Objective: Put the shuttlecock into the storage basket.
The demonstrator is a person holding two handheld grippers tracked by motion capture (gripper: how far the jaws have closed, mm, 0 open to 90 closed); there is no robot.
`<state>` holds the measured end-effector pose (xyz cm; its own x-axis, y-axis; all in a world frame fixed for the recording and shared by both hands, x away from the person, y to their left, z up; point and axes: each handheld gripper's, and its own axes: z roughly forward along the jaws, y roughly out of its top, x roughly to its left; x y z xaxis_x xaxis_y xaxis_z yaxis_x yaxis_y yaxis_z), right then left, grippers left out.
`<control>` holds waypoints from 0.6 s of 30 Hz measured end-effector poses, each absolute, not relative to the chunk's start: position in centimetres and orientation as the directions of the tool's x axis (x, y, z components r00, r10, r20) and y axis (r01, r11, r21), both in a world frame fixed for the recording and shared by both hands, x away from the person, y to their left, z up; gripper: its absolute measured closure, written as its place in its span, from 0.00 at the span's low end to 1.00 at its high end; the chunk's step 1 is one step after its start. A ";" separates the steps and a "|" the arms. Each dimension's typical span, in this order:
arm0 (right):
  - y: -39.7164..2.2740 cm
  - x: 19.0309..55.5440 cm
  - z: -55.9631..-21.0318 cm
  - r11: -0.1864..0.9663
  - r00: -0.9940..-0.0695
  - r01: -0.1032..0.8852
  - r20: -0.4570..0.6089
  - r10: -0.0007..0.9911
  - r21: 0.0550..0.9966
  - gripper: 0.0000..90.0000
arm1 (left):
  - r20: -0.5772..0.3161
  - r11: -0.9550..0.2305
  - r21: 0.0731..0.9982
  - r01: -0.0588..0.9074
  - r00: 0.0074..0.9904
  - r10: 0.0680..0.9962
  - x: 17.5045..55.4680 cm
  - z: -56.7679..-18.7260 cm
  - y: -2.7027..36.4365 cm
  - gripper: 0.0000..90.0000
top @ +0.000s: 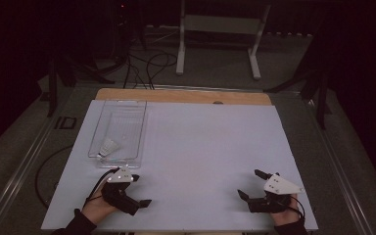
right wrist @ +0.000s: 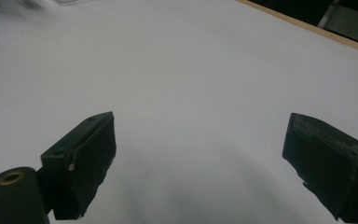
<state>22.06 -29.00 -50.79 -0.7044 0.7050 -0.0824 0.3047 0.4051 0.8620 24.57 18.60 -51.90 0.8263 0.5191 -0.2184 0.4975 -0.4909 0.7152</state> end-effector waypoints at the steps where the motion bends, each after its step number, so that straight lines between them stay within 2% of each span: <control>1: -29.0 22.0 -50.8 0.405 -0.704 0.305 -0.082 0.705 0.862 0.11 | -0.218 -0.482 0.721 0.498 0.823 0.524 24.5 -51.9 18.7 0.00; 18: -29.0 22.2 -50.9 0.407 -0.708 0.311 -0.077 0.702 0.859 0.11 | -0.228 -0.417 0.736 0.534 0.775 0.589 24.3 -52.1 20.3 0.00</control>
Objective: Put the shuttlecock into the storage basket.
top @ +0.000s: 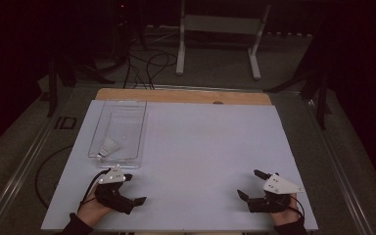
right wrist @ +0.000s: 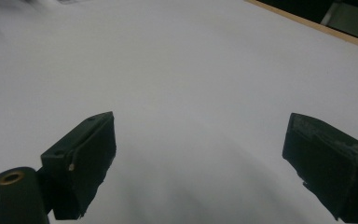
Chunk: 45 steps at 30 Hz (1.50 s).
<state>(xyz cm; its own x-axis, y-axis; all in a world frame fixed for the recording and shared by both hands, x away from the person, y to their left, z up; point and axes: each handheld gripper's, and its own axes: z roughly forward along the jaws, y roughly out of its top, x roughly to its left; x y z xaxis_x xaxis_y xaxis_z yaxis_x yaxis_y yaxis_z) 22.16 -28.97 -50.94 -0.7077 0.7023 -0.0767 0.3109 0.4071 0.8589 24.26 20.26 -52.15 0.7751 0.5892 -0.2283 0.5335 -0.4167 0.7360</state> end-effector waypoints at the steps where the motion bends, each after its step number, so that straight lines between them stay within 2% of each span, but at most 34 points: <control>1: -29.0 22.2 -50.9 0.409 -0.708 0.310 -0.078 0.701 0.858 0.11 | -0.231 -0.409 0.738 0.537 0.771 0.594 24.3 -52.2 20.4 0.00; 22: -28.9 22.2 -50.9 0.419 -0.716 0.309 -0.081 0.694 0.854 0.11 | -0.177 -0.403 0.737 0.543 0.730 0.661 24.5 -52.5 20.7 0.00; 45: -28.8 22.2 -51.0 0.424 -0.716 0.316 -0.080 0.694 0.849 0.11 | -0.134 -0.423 0.738 0.526 0.728 0.672 24.3 -52.7 20.7 0.00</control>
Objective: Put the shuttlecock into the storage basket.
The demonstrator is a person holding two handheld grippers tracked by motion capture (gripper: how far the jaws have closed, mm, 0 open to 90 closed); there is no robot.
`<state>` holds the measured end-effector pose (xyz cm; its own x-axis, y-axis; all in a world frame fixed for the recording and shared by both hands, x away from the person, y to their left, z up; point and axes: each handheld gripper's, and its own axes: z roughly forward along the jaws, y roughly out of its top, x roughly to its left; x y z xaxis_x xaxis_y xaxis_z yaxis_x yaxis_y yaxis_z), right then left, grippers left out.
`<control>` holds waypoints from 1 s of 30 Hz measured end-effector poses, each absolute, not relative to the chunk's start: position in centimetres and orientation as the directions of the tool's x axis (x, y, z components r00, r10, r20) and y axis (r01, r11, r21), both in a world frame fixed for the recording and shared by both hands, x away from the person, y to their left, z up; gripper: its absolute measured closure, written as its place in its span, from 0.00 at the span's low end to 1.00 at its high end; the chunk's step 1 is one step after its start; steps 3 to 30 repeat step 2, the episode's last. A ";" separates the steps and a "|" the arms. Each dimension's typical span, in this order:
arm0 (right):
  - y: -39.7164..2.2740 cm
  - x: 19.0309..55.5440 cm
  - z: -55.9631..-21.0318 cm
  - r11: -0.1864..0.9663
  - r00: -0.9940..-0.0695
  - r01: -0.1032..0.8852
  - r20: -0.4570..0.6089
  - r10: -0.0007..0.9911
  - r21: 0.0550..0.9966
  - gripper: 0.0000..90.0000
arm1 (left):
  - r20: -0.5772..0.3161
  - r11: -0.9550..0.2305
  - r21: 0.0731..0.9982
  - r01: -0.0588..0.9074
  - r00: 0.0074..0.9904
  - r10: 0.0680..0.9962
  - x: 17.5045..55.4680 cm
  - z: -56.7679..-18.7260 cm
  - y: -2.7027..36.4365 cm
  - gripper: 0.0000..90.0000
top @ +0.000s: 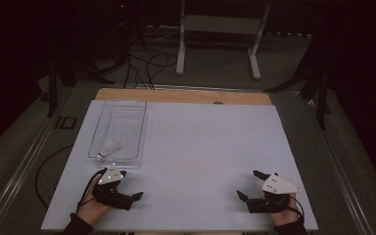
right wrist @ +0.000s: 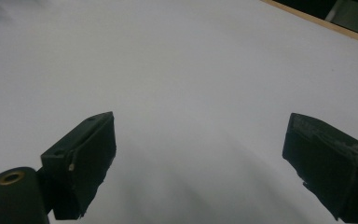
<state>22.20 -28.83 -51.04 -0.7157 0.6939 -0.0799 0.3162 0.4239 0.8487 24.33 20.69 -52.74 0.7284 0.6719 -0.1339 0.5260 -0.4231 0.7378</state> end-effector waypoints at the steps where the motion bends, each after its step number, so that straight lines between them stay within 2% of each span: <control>1: -28.8 22.2 -51.0 0.424 -0.716 0.316 -0.080 0.694 0.848 0.11 | -0.132 -0.424 0.738 0.525 0.729 0.672 24.3 -52.7 20.7 0.00; 30: -28.8 22.2 -51.0 0.424 -0.716 0.316 -0.080 0.694 0.849 0.11 | -0.133 -0.423 0.740 0.523 0.730 0.670 24.3 -52.7 20.7 0.00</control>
